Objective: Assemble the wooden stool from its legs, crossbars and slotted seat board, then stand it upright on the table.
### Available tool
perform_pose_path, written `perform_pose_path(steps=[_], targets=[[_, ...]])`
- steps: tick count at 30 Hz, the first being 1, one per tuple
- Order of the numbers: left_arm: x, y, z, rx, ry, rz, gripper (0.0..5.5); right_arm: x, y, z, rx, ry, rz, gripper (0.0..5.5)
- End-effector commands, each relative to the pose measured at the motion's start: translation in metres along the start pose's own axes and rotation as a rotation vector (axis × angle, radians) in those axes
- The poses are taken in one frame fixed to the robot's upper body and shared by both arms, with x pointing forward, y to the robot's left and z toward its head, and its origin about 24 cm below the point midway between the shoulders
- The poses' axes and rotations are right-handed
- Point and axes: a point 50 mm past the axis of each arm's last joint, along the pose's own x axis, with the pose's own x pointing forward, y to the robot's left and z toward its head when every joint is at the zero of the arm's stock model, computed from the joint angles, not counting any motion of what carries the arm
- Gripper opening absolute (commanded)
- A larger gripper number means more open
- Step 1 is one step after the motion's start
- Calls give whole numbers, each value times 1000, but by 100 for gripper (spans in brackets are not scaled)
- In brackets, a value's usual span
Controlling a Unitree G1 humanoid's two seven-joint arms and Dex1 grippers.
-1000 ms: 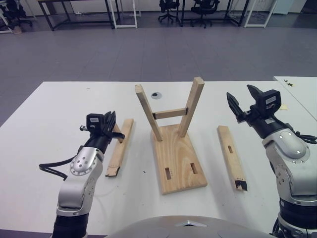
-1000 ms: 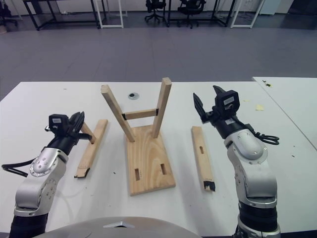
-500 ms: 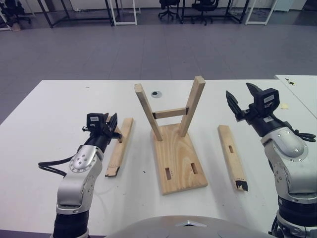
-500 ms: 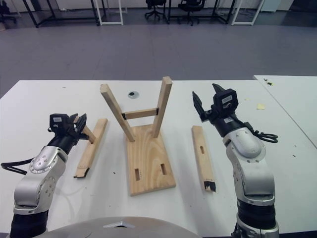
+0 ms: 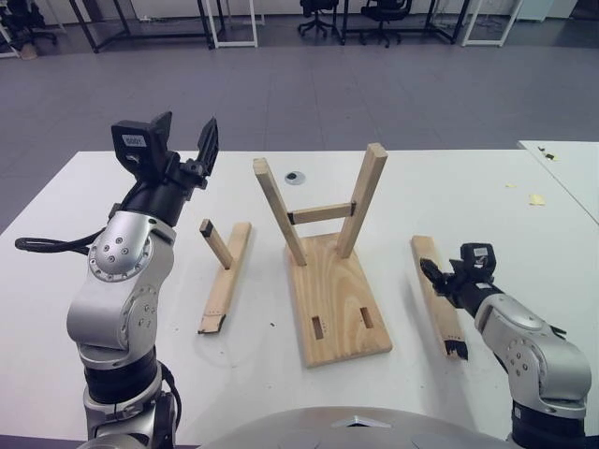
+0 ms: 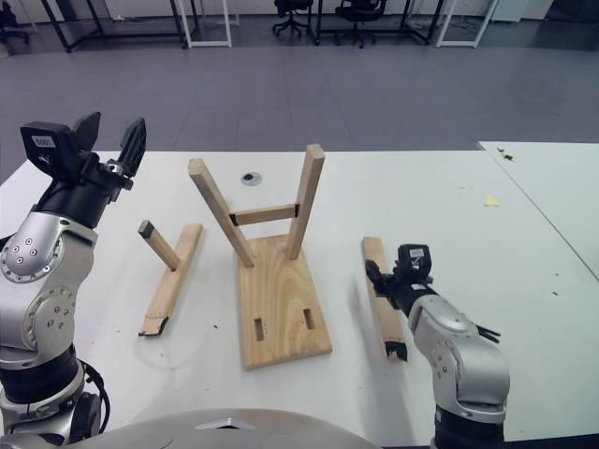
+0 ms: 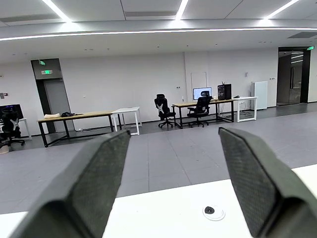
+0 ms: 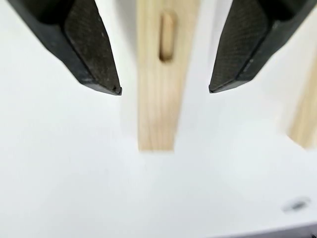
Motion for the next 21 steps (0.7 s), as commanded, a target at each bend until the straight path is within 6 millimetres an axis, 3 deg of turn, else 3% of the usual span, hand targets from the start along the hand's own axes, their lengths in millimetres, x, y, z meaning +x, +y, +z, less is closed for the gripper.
perform_pose_path(steps=[1,6,10,12,14,18,21], targets=[[2,1,5,16,-14,27,328,-2,-6,-22,-14,138,-32,330],[4,1,4,7,-19,44,331,1,-4,-18,-25,126,4,228],[-3,4,-2,-11,17,52,331,5,-12,31,-117,-173,-69,228],[-21,13,-10,8,98,69,331,0,-11,51,-109,-329,-68,228],[-45,8,-26,-5,217,23,331,-5,-10,57,-77,-414,-63,228],[-92,-5,-49,18,343,13,402,-10,-10,73,-75,-533,-57,226],[-122,-13,-78,1,474,24,455,-13,-18,92,-97,-615,-98,226]])
